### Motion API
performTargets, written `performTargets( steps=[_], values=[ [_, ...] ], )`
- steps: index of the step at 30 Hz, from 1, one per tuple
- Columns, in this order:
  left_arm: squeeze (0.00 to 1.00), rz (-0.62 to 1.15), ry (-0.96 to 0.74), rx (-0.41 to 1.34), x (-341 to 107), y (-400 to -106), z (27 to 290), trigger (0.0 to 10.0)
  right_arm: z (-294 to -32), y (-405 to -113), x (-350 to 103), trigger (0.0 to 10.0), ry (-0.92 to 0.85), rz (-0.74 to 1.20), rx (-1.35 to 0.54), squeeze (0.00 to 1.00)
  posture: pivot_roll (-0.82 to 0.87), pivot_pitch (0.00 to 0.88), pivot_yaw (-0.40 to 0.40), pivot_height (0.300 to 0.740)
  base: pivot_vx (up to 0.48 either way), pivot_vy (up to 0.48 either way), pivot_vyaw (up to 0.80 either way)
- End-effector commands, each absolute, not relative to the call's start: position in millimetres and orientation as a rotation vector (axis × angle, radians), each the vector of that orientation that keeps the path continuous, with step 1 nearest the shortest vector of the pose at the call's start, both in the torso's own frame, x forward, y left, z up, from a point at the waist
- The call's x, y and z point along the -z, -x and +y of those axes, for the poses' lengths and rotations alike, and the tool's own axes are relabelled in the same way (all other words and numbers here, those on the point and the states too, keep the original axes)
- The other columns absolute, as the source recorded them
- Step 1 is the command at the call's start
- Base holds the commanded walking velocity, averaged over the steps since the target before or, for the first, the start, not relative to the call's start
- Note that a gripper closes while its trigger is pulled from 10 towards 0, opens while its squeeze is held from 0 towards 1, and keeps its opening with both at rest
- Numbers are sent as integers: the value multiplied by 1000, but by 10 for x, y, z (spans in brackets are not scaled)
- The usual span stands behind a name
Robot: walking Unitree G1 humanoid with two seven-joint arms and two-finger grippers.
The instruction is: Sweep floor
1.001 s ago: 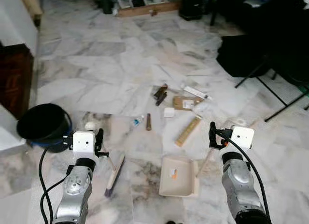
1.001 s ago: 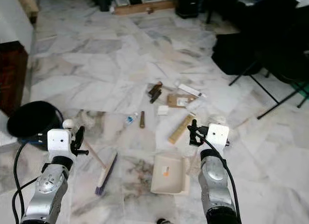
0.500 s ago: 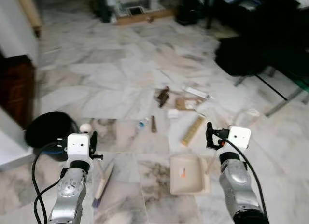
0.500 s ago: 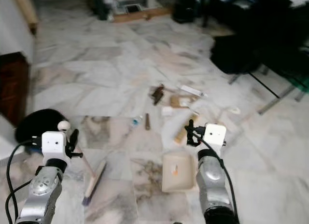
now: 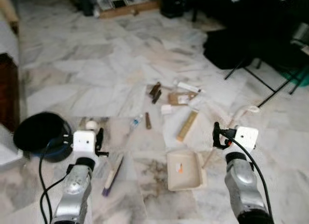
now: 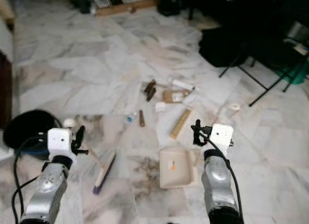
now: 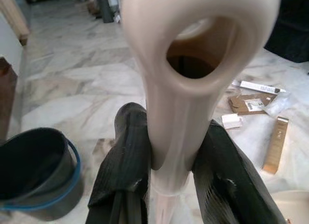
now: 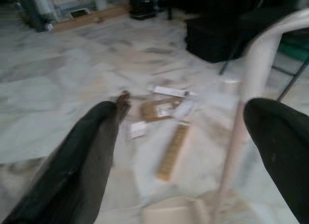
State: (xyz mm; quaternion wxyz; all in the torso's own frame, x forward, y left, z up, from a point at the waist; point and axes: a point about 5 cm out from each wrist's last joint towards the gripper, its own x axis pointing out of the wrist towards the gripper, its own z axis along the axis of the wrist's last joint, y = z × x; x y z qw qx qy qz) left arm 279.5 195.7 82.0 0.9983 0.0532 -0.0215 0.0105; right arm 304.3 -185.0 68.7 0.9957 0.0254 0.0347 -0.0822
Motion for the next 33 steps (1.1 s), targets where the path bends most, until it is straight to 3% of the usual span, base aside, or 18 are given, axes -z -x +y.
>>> performTargets(
  steps=[1, 21, 33],
  values=[
    [0, -82, -110, -5, -901, -2825, 1913, 10000, -1929, -3015, -681, 10000, -44, 68, 188, 0, 13, 130, 29, 740, 244, 0, 0],
    [0, -79, -113, -4, -898, -2830, 1924, 10000, -1921, -3015, -657, 10000, -32, 83, 187, 0, 15, 128, 31, 740, 169, 0, 0],
    [0, -75, -110, -3, -886, -2826, 1926, 10000, -1914, -3014, -657, 10000, -33, 82, 187, 0, 14, 125, 33, 740, 0, 0, 0]
  ],
)
